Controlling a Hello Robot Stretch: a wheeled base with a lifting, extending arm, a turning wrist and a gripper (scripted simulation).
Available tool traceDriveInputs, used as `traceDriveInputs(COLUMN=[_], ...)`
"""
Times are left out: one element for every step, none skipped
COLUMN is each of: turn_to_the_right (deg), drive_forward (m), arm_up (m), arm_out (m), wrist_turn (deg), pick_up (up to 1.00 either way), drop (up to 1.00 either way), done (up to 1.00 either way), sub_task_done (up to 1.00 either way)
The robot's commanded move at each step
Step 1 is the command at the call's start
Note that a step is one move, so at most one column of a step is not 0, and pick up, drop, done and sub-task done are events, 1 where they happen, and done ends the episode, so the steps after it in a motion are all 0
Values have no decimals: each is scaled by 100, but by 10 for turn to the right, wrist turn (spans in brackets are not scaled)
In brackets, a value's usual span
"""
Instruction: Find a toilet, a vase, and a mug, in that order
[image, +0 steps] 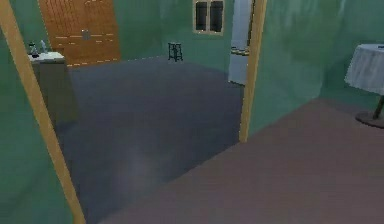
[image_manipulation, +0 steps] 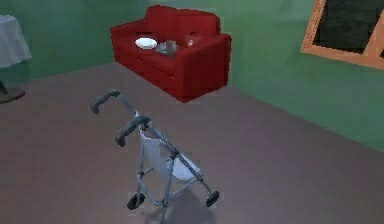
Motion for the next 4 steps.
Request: traceDriveInputs(turn_to_the_right=[30, 0, 270, 0], drive_forward=[0, 25, 0, 50], arm_up=[0, 0, 0, 0], arm_out=[0, 0, 0, 0], wrist_turn=[0, 0, 0, 0], pick_up=[0, 0, 0, 0], drop=[0, 0, 0, 0], done=[0, 0, 0, 0], sub_task_done=[0, 0, 0, 0])
